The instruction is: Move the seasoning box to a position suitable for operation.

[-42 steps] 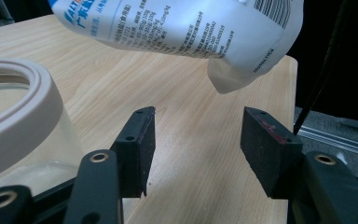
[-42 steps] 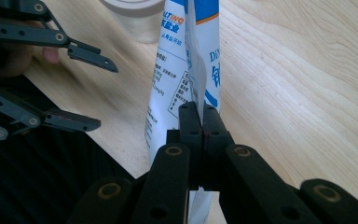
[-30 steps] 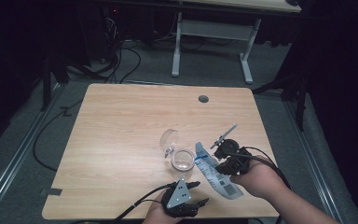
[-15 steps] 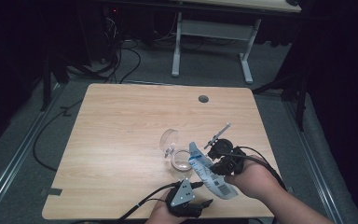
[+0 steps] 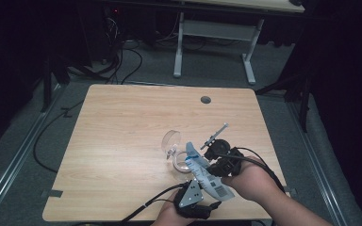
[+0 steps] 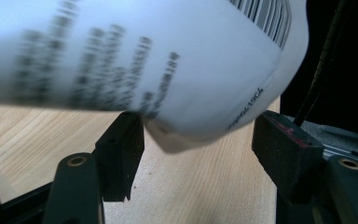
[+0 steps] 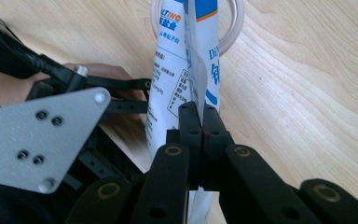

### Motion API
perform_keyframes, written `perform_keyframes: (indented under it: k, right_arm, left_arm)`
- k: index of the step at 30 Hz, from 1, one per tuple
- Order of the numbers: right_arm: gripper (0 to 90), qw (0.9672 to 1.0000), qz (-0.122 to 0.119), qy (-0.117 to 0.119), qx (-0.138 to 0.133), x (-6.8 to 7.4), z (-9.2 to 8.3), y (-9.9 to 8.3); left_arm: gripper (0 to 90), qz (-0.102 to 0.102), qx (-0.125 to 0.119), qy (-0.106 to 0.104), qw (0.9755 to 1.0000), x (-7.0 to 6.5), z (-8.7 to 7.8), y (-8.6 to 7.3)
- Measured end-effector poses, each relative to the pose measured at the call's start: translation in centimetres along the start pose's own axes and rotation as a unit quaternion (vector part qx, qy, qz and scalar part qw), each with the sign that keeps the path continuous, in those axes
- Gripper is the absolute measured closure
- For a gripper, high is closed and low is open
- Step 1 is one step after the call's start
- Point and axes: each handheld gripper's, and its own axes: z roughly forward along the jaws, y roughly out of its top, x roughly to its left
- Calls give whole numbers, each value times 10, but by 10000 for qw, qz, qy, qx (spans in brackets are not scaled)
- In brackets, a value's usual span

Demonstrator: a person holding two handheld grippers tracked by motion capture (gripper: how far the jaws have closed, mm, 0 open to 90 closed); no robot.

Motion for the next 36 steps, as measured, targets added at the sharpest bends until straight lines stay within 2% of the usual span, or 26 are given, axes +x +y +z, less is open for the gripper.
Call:
perform_keyframes:
  k: [3, 8, 12, 15, 23, 36]
  right_arm:
    - [900, 10000, -9, 29, -3, 2, 1, 2]
    - [900, 10000, -4, 19, -6, 1, 1, 3]
    - [900, 10000, 28, 23, -49, 0, 0, 3]
    - [900, 10000, 40, 33, -42, -1, 1, 3]
    - [899, 10000, 38, 22, 7, -1, 3, 4]
    - [900, 10000, -30, -72, -31, -2, 4, 7]
  left_arm:
    - [374, 3, 13, 53, 10000, 0, 0, 0]
    - [428, 30, 13, 298, 9996, -2, -2, 1]
    - [542, 53, 3, 463, 9989, -2, -4, 2]
    - [560, 95, 3, 564, 9984, -4, -4, 2]
    - [592, 136, 78, 645, 9978, -8, -4, 2]
    - [608, 45, 104, 611, 9981, -8, -4, 9]
